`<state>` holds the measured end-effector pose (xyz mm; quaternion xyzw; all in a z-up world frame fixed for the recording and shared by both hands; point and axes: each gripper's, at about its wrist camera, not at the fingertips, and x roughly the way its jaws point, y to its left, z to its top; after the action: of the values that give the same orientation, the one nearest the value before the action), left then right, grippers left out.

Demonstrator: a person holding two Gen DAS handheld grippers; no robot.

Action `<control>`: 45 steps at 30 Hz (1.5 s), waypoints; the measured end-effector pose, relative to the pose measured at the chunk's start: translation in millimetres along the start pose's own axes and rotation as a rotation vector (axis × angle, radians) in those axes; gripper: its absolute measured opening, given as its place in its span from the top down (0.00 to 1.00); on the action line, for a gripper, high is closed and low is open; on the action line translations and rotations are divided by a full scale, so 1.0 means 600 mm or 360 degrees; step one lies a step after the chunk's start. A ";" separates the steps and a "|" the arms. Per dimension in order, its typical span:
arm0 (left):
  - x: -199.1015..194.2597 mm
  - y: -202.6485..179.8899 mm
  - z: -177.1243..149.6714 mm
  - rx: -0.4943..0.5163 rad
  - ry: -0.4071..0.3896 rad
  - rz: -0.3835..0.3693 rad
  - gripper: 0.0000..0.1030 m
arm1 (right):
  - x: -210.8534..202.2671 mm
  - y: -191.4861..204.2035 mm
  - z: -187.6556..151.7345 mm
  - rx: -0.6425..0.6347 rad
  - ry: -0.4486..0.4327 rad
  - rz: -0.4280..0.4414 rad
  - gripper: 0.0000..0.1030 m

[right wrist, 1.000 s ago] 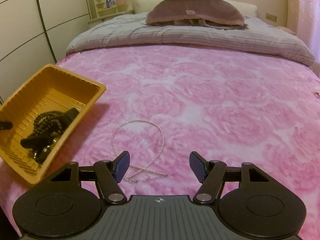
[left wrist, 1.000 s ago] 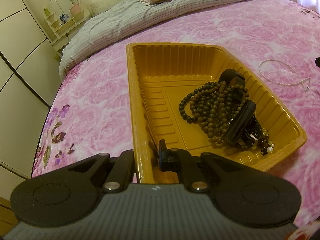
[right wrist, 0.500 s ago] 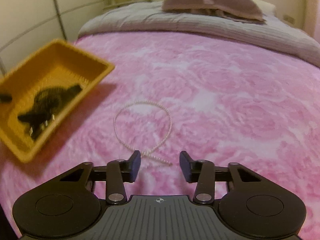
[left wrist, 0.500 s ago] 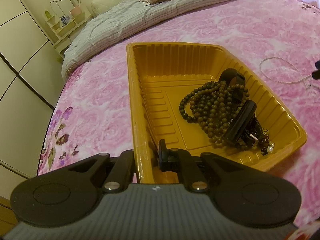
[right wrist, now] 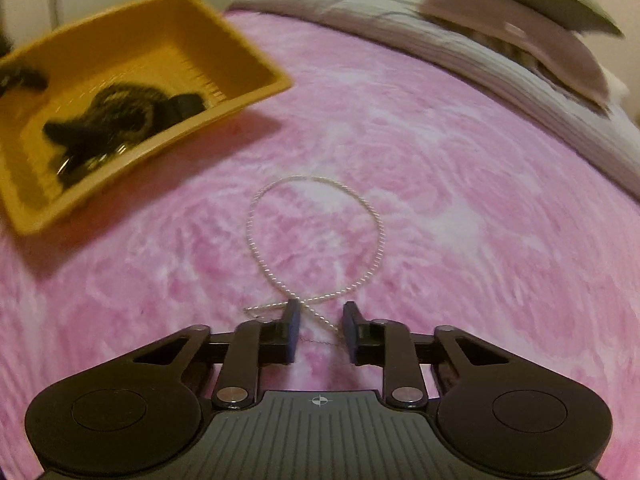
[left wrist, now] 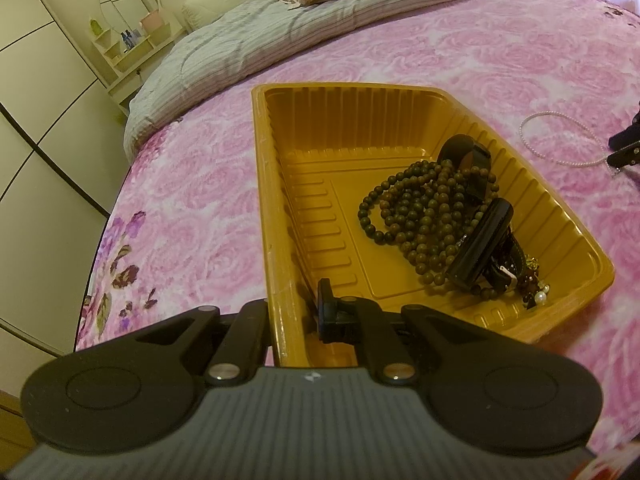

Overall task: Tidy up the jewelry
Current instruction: 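Grasp the pearl necklace with the right gripper and lift it, then lower the pearl necklace into the tray and open the right gripper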

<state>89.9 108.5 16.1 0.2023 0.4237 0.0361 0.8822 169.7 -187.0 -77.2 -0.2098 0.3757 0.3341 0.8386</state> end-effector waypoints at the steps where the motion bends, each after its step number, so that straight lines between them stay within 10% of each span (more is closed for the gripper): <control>1: 0.000 0.000 0.000 0.0000 0.0000 0.0000 0.94 | 0.001 0.002 0.000 -0.0022 0.0004 0.0005 0.86; 4: 0.000 0.000 0.000 0.0002 0.0000 0.0001 0.94 | 0.003 0.008 0.000 -0.0052 0.0016 0.0004 0.98; 29: 0.001 -0.005 0.000 0.0005 -0.0009 0.0002 0.94 | -0.267 0.011 0.176 -0.0231 -0.0525 -0.0361 0.98; 45: 0.002 -0.005 -0.001 -0.0013 -0.0021 -0.0017 0.94 | -0.281 0.117 0.276 -0.0419 -0.0708 -0.0113 0.98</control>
<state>90.1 106.0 13.5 0.1966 0.4187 0.0319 0.8860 117.2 -106.9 149.9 -0.2515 0.1276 0.3884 0.8773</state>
